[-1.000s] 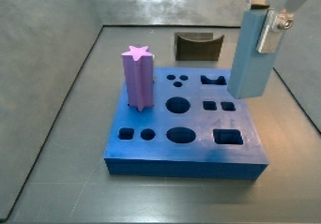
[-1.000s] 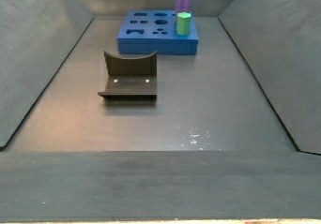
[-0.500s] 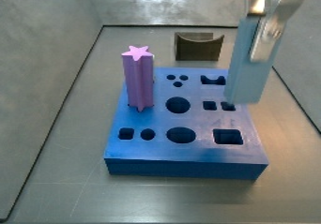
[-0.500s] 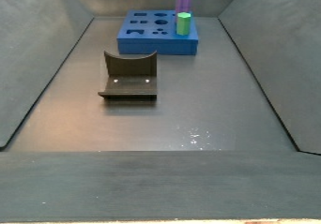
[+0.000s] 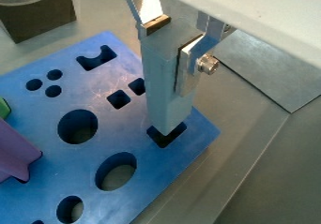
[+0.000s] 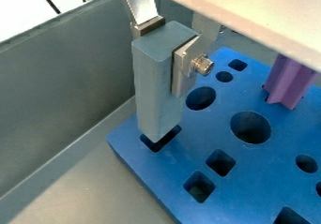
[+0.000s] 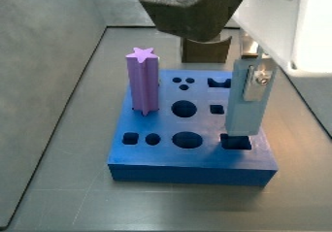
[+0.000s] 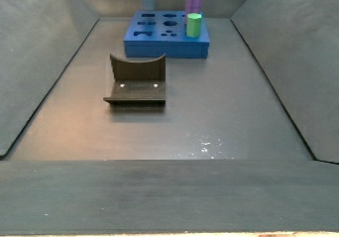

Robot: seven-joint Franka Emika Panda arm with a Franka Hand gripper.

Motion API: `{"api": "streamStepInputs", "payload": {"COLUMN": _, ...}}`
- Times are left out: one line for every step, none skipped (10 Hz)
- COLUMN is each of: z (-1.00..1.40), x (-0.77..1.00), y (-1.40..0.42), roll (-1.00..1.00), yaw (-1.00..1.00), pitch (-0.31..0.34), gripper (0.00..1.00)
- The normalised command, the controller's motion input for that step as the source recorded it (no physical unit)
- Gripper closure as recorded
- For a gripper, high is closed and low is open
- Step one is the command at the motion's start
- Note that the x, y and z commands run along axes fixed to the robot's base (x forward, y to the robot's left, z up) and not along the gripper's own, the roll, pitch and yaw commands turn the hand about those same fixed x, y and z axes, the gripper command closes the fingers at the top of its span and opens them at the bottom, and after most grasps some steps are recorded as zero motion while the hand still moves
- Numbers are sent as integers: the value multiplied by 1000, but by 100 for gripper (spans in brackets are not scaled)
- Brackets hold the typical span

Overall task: Pick up the rectangle object. Move up. Place the rectangle object on the fixture. Regrasp the rectangle object. Move to above the board. Insert the rectangle object.
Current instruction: Insert the rectangle object.

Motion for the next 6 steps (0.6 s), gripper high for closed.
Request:
{"api": "streamStepInputs", "payload": {"z": -269, "x": 29, "y": -211, "roll": 34, "yaw": 0, "pitch": -54, "gripper": 100}}
{"api": "streamStepInputs", "payload": {"z": -437, "x": 449, "y": -326, "roll": 177, "yaw": -220, "pitch": -37, "gripper": 100}}
{"api": "streamStepInputs", "payload": {"z": -149, "x": 240, "y": -166, "roll": 83, "yaw": -120, "pitch": 0, "gripper": 100}}
{"api": "streamStepInputs", "payload": {"z": 0, "x": 0, "y": 37, "roll": 0, "yaw": 0, "pitch": 0, "gripper": 100}}
{"api": "streamStepInputs", "payload": {"z": 163, "x": 0, "y": 214, "roll": 126, "yaw": 0, "pitch": 3, "gripper": 100}}
{"api": "streamStepInputs", "payload": {"z": 231, "x": -149, "y": 20, "roll": 566, "yaw": 57, "pitch": 0, "gripper": 100}}
